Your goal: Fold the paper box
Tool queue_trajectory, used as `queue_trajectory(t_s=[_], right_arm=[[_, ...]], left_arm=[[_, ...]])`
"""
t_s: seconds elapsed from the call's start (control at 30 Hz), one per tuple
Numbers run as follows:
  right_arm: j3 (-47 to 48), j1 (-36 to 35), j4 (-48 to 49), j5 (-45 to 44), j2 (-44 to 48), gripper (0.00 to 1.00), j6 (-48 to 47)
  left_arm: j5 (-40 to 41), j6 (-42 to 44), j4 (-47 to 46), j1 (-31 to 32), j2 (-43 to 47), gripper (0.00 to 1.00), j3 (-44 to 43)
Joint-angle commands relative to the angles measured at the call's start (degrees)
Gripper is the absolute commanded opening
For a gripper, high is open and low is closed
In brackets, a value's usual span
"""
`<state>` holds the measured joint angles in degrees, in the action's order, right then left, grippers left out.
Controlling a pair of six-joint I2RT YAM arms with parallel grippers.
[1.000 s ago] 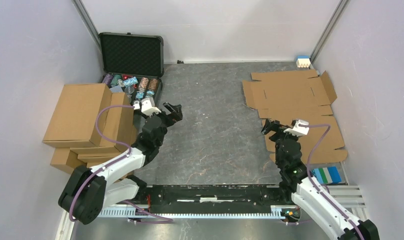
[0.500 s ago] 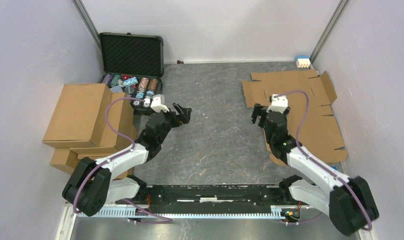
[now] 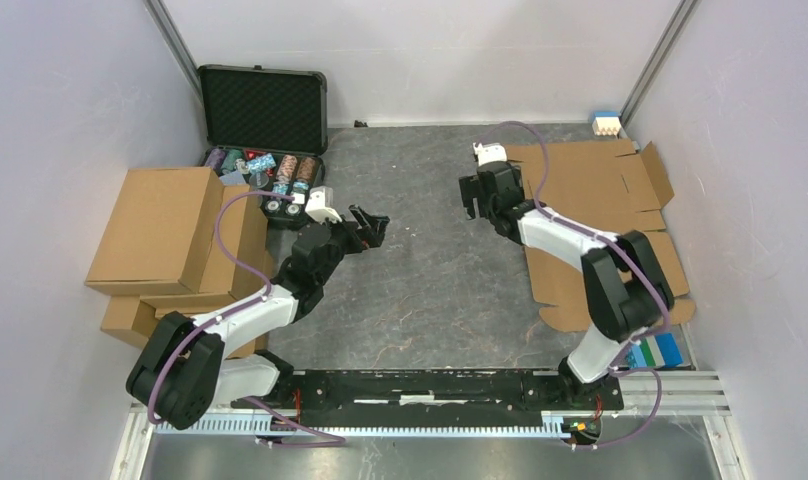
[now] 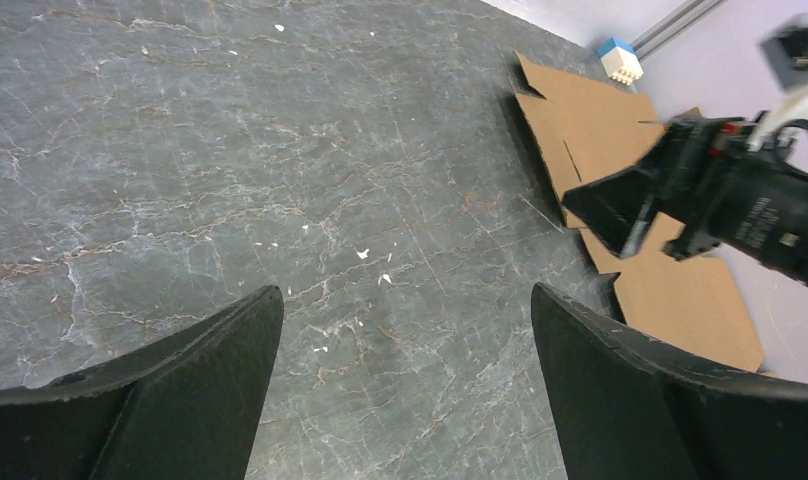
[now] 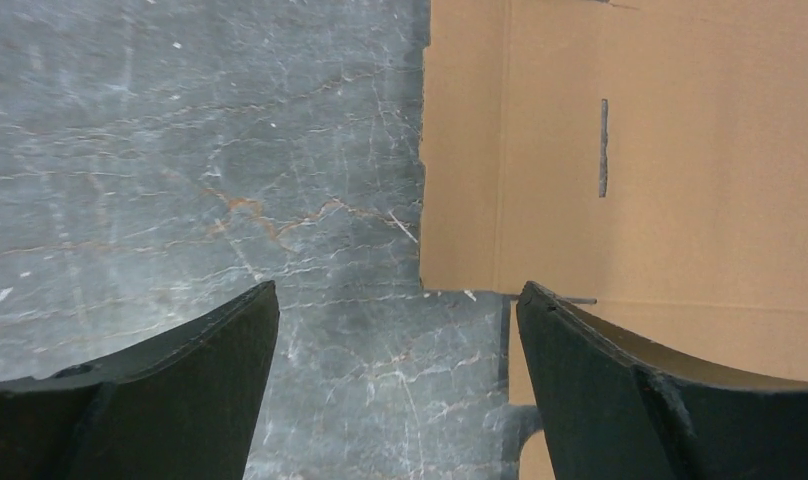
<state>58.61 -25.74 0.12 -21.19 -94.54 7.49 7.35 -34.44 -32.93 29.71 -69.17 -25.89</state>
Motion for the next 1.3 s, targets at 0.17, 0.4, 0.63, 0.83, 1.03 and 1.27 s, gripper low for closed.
queue_trajectory(t_s=[0.17, 0.4, 0.63, 0.83, 1.03, 1.27], right_arm=[[7.95, 0.34, -3.69, -8.71, -11.40, 0.90, -4.76], [9.49, 1.44, -4.06, -12.68, -15.55, 0.63, -4.61], [6.25, 1.88, -1.21, -10.74, -11.54, 0.00, -5.16], [-1.46, 0.17, 7.16, 2.56, -1.71, 0.00, -1.82], [-2.12, -2.96, 15.72, 31.66, 1.62, 0.00, 9.65], [-1.48, -7.63, 17.44, 33.75, 3.19, 0.91, 10.58]], left_arm=[[0.23, 2.11, -3.30, 0.17, 0.35, 1.00, -0.60], [-0.06, 1.55, -3.59, 0.20, -0.12, 1.00, -0.67], [-0.10, 1.41, -3.54, 0.17, -0.95, 1.00, -0.95], [0.14, 1.69, -3.05, 0.19, -1.22, 1.00, -1.26], [3.00, 0.15, -2.94, 0.10, -2.71, 1.00, -1.24], [7.67, -5.51, -2.20, -0.49, -5.49, 1.00, -0.78]])
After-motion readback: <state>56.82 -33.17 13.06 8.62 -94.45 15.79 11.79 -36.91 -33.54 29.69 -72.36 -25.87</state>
